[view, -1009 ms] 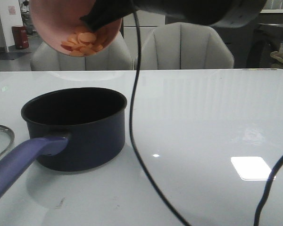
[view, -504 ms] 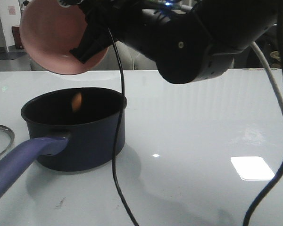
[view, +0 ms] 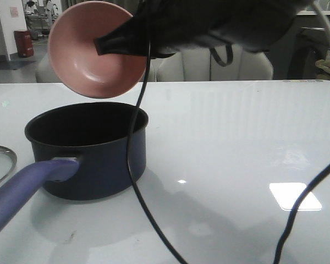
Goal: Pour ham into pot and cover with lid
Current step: 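Carry the empty pink bowl back and lower it to the table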
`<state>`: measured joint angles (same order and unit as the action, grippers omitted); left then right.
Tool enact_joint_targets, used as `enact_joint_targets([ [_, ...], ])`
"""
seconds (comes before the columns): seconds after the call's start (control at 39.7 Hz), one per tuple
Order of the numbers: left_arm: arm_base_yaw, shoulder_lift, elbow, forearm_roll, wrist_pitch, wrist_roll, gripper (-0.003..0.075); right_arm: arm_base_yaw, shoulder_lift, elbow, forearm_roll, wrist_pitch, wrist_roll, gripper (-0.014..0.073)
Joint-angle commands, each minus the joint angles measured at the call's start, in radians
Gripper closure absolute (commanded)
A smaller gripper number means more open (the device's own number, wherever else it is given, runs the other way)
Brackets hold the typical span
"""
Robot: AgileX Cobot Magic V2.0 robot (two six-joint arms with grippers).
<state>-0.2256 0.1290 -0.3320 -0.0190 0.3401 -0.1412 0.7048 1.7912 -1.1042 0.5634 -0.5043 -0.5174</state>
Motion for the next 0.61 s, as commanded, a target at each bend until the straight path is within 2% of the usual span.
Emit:
enact_joint_targets([
  [0.0, -0.008, 0.009, -0.028, -0.001, -0.081, -0.001, 0.0218, -0.031, -0.126, -0.046, 0.045, 0.155, 0.008, 0.0459],
  [0.33, -0.008, 0.009, -0.028, -0.001, -0.081, -0.001, 0.0218, -0.225, -0.273, -0.057, 0.050, 0.741, 0.011, 0.0459],
  [0.45, -0.008, 0.009, -0.028, -0.001, -0.081, -0.001, 0.0218, -0.326, -0.288, -0.057, 0.050, 0.919, 0.026, 0.0459],
  [0.58, -0.008, 0.009, -0.028, -0.003, -0.081, -0.001, 0.0218, -0.426, -0.284, -0.057, 0.046, 1.039, 0.028, 0.0459],
])
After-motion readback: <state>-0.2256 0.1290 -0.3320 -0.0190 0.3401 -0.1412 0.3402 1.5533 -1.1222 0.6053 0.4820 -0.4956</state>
